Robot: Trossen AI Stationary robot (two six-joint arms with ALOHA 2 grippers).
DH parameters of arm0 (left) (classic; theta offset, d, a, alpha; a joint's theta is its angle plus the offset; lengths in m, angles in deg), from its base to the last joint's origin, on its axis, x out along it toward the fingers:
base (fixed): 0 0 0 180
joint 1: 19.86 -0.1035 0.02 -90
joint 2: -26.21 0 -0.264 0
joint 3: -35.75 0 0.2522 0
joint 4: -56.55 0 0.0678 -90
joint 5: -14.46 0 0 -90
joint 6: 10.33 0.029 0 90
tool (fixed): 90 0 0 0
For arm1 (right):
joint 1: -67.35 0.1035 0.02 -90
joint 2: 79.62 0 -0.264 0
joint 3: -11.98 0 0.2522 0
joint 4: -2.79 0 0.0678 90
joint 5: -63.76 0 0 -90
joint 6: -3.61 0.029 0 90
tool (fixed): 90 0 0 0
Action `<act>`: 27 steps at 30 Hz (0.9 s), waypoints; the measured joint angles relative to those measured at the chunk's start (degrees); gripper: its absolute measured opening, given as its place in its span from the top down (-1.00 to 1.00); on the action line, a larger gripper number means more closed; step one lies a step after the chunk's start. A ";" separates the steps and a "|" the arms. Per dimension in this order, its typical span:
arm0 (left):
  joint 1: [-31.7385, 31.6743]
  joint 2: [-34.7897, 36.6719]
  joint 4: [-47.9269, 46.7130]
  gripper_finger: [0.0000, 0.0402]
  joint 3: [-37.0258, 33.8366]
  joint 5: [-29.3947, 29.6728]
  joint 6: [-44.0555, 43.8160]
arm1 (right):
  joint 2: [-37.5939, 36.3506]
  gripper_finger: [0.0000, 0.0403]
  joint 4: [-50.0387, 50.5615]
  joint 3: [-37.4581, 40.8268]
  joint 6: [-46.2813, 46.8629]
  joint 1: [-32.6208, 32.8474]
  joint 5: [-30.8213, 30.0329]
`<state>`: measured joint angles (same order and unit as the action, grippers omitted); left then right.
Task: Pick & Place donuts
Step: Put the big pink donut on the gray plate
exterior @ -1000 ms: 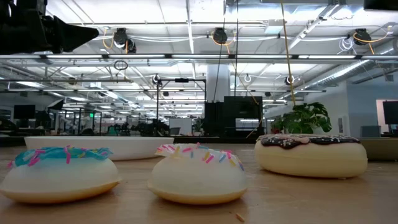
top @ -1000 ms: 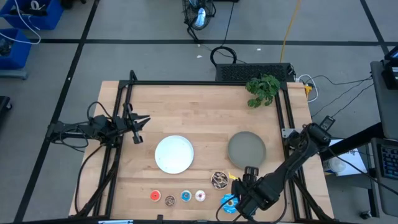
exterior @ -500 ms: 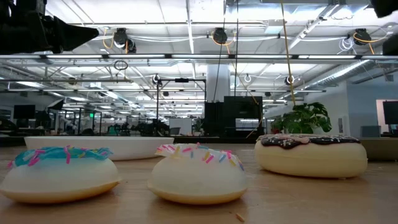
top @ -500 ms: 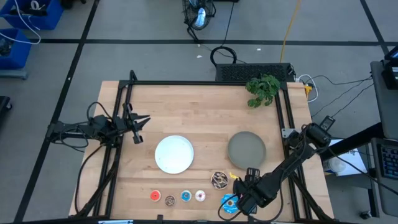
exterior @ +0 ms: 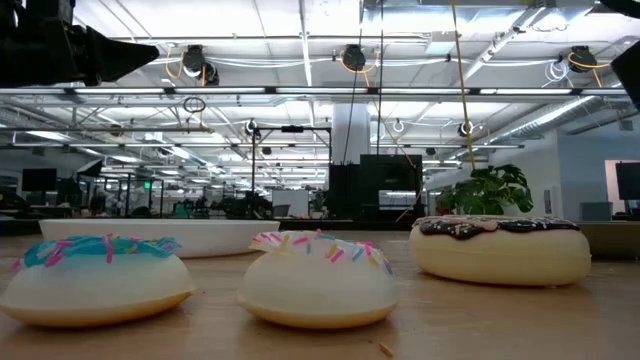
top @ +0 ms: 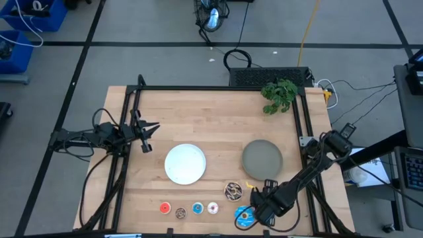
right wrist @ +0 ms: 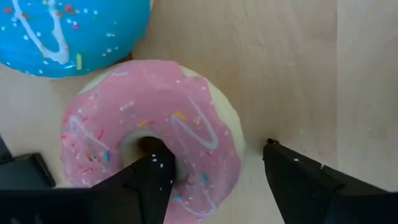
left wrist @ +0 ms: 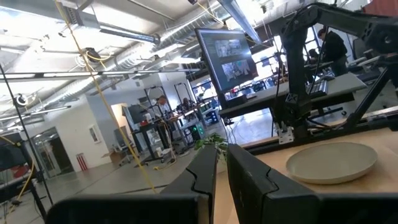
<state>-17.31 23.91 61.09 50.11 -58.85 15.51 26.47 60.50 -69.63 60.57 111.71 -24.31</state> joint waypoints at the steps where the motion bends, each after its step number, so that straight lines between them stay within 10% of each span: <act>1: 0.00 0.01 0.00 0.77 0.00 0.02 0.00 | -0.16 -0.13 -0.76 0.85 0.43 0.00 0.53; 11: -0.01 0.00 -0.09 0.77 0.00 0.02 -0.73 | 0.01 0.00 -2.75 3.87 0.40 -0.18 2.67; 27: 0.00 0.02 -0.20 0.77 0.02 0.20 -1.11 | -13.44 0.95 -1.87 4.15 -0.38 -2.69 4.27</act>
<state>-17.31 23.92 60.89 50.13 -58.65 14.40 13.03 58.63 -65.48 60.19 109.03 -20.04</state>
